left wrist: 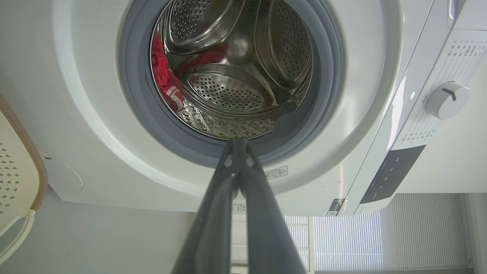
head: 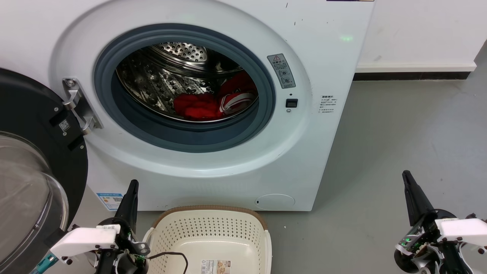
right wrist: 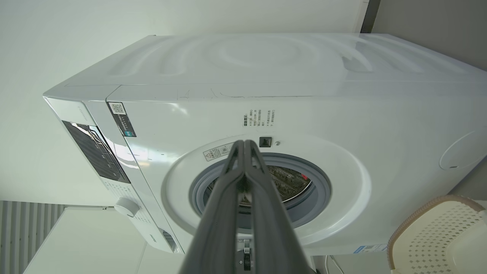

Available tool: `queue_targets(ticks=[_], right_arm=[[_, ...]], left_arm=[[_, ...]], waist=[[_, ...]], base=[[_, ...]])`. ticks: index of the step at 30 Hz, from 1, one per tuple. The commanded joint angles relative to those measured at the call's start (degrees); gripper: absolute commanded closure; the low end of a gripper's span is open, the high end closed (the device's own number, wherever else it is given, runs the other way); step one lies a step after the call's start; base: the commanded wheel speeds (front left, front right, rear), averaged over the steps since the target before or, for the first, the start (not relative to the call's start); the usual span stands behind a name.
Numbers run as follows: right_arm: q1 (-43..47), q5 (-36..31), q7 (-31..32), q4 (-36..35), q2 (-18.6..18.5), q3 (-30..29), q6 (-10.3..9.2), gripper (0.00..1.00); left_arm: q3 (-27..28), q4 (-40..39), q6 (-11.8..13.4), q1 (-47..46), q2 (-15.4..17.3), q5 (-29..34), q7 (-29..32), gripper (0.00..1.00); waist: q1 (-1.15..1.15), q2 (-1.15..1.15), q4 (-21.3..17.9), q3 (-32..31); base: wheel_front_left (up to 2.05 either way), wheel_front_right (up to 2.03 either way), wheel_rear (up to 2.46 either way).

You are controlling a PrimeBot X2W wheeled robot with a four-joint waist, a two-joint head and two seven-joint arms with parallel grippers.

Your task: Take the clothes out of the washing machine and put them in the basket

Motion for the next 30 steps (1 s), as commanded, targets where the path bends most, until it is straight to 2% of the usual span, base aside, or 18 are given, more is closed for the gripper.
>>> queue_targets(ticks=[1,18,19,30], right_arm=[[-0.7,-0.3,0.0,0.1,0.2,0.0,-0.02,1.0],[-0.7,-0.3,0.0,0.1,0.2,0.0,-0.02,1.0],[0.0,0.0,0.0,0.0,0.0,0.0,0.0,0.0],[1.2,-2.1,-2.4,-1.2,-0.1,1.2,0.0,0.0]], left_arm=[[0.2,-0.1,-0.2,-0.3,-0.1,0.0,0.2,1.0],[0.2,-0.1,-0.2,-0.3,-0.1,0.0,0.2,1.0],[0.0,0.0,0.0,0.0,0.0,0.0,0.0,0.0],[-2.4,-1.0,0.0,-0.1,0.0,2.3,-2.6,0.0]], waist=[[0.0,0.0,0.0,0.0],[0.0,0.0,0.0,0.0],[0.0,0.0,0.0,0.0],[0.0,0.0,0.0,0.0]], base=[[0.0,0.0,0.0],[0.0,0.0,0.0],[0.0,0.0,0.0],[0.0,0.0,0.0]])
